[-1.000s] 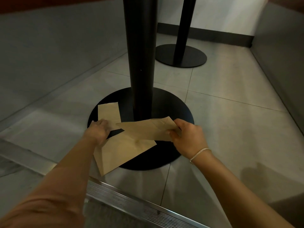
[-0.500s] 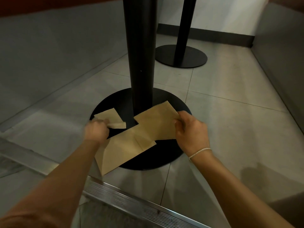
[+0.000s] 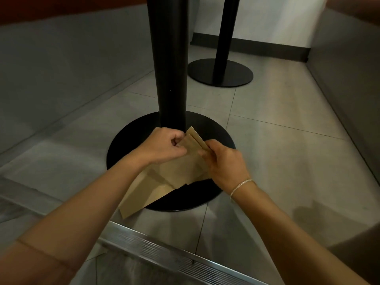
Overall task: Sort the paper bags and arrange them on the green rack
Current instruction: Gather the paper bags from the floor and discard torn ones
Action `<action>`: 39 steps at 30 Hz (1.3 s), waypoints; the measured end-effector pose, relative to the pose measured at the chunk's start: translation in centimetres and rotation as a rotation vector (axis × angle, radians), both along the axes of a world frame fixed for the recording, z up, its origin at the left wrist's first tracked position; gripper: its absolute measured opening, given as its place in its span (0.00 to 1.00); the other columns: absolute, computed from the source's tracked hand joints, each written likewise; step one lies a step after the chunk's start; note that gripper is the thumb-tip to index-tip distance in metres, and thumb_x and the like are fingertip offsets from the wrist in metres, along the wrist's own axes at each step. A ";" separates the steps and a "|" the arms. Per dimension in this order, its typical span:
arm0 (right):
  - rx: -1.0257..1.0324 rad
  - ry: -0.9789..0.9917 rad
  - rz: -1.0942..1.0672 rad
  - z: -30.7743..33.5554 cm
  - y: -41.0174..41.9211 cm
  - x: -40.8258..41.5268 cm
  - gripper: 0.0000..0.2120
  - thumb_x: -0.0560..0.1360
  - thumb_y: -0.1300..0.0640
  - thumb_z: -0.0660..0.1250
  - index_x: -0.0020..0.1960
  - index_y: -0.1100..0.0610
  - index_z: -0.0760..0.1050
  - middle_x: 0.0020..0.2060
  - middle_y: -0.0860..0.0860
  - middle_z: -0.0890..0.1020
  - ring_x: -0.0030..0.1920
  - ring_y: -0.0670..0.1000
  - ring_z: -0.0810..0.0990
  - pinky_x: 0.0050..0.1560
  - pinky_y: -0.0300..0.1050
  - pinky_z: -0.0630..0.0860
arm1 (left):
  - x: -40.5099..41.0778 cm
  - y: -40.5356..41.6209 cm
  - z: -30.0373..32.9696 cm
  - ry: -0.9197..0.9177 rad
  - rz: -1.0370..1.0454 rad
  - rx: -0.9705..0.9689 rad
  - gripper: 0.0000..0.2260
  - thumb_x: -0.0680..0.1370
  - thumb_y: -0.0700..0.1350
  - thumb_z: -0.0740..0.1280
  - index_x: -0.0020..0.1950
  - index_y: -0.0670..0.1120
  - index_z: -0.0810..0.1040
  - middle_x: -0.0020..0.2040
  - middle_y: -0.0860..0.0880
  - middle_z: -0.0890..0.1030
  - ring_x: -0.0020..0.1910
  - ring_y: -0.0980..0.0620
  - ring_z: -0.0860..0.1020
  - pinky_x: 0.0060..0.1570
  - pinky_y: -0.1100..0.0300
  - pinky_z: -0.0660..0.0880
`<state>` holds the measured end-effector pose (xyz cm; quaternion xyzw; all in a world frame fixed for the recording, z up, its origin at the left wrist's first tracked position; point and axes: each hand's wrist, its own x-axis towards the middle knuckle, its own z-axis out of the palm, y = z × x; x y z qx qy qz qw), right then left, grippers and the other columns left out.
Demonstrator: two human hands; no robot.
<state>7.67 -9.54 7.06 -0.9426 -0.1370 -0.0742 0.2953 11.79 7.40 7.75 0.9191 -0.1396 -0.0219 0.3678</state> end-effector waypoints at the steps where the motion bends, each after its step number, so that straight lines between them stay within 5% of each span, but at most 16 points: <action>1: -0.019 0.032 -0.008 0.1 -0.1 -0.1 0.10 0.79 0.53 0.59 0.56 0.56 0.74 0.42 0.52 0.79 0.42 0.53 0.78 0.47 0.49 0.79 | 0.0 -0.3 0.0 0.026 0.005 -0.055 0.06 0.73 0.39 0.69 0.37 0.49 0.78 0.32 0.55 0.75 0.30 0.62 0.72 0.33 0.73 0.67; 5: -0.089 0.058 -0.103 0.3 -0.6 -0.8 0.07 0.80 0.56 0.57 0.52 0.55 0.73 0.36 0.51 0.75 0.38 0.54 0.77 0.45 0.52 0.79 | 0.2 -0.1 -1.6 0.211 0.004 -0.195 0.07 0.74 0.42 0.69 0.50 0.52 0.78 0.48 0.55 0.79 0.48 0.59 0.77 0.51 0.63 0.74; 8: -0.116 0.017 -0.207 0.8 -1.5 -1.2 0.07 0.80 0.58 0.56 0.53 0.56 0.72 0.34 0.49 0.72 0.38 0.53 0.75 0.42 0.47 0.77 | 1.0 2.6 -5.6 0.410 0.176 0.053 0.25 0.73 0.49 0.71 0.69 0.49 0.68 0.65 0.50 0.70 0.65 0.50 0.69 0.64 0.55 0.68; 10: -0.120 -0.003 -0.266 1.4 -2.1 -1.3 0.06 0.80 0.59 0.56 0.52 0.57 0.71 0.35 0.50 0.72 0.38 0.54 0.75 0.39 0.46 0.74 | 0.7 3.8 -8.4 0.442 0.286 0.421 0.34 0.70 0.60 0.70 0.71 0.46 0.65 0.69 0.43 0.66 0.69 0.40 0.64 0.67 0.48 0.65; 12: -0.122 -0.017 -0.304 1.8 -2.7 -1.4 0.05 0.80 0.60 0.56 0.49 0.56 0.70 0.34 0.51 0.72 0.36 0.54 0.74 0.37 0.45 0.72 | 0.0 3.3 -9.8 0.444 0.370 0.592 0.43 0.65 0.66 0.71 0.72 0.44 0.62 0.70 0.42 0.63 0.70 0.39 0.60 0.68 0.47 0.64; 17: -0.115 0.018 -0.334 2.4 -3.8 -2.5 0.06 0.79 0.61 0.55 0.43 0.55 0.64 0.33 0.52 0.72 0.37 0.56 0.74 0.35 0.45 0.70 | -0.7 1.8 -9.5 0.614 0.436 0.444 0.57 0.59 0.60 0.79 0.76 0.44 0.50 0.73 0.42 0.61 0.72 0.41 0.62 0.67 0.47 0.66; 19: -0.103 0.042 -0.339 2.8 -4.2 -3.2 0.06 0.79 0.61 0.55 0.43 0.54 0.63 0.32 0.51 0.70 0.37 0.56 0.73 0.35 0.44 0.68 | -1.6 1.2 -9.0 0.640 0.393 0.425 0.53 0.61 0.57 0.79 0.76 0.42 0.54 0.71 0.43 0.66 0.70 0.42 0.66 0.66 0.50 0.68; 23: -0.074 0.068 -0.358 4.2 -5.6 -4.6 0.06 0.78 0.61 0.55 0.43 0.54 0.61 0.30 0.50 0.66 0.38 0.57 0.72 0.36 0.45 0.66 | -3.0 0.3 -9.7 0.634 0.275 0.274 0.26 0.70 0.48 0.75 0.65 0.44 0.73 0.61 0.46 0.77 0.60 0.47 0.75 0.58 0.58 0.71; 26: -0.083 0.056 -0.400 5.9 -6.8 -6.0 0.06 0.78 0.61 0.56 0.45 0.51 0.62 0.34 0.51 0.70 0.38 0.56 0.70 0.37 0.44 0.66 | -3.9 -0.8 -6.7 0.582 0.229 -0.047 0.15 0.72 0.45 0.73 0.57 0.47 0.78 0.51 0.48 0.81 0.49 0.50 0.80 0.47 0.57 0.76; 29: -0.048 0.019 -0.416 7.8 -7.8 -7.5 0.05 0.77 0.61 0.56 0.50 0.54 0.69 0.37 0.53 0.72 0.42 0.59 0.75 0.39 0.46 0.69 | -3.8 -2.2 -1.5 0.543 0.187 -0.336 0.12 0.71 0.44 0.73 0.53 0.50 0.78 0.53 0.48 0.82 0.52 0.49 0.80 0.58 0.49 0.74; 31: -0.012 -0.017 -0.423 9.4 -8.0 -8.2 0.04 0.76 0.61 0.57 0.49 0.54 0.69 0.37 0.53 0.72 0.42 0.59 0.74 0.39 0.47 0.68 | -3.9 -3.4 2.9 0.481 0.099 -0.442 0.19 0.66 0.46 0.76 0.55 0.50 0.77 0.54 0.48 0.82 0.54 0.48 0.79 0.62 0.48 0.72; 33: 0.022 -0.060 -0.418 11.3 -8.2 -8.6 0.06 0.76 0.61 0.57 0.50 0.54 0.70 0.36 0.52 0.71 0.39 0.57 0.71 0.38 0.47 0.66 | -4.2 -4.7 6.5 0.406 0.030 -0.463 0.25 0.61 0.46 0.78 0.56 0.50 0.76 0.54 0.48 0.82 0.55 0.48 0.79 0.62 0.49 0.72; 39: 0.111 -0.177 -0.398 17.1 -10.4 -10.2 0.05 0.78 0.59 0.57 0.53 0.56 0.70 0.41 0.54 0.75 0.43 0.58 0.74 0.43 0.51 0.74 | -6.2 -9.3 13.5 0.236 -0.146 -0.422 0.13 0.70 0.41 0.71 0.53 0.51 0.76 0.50 0.50 0.82 0.51 0.51 0.80 0.54 0.56 0.75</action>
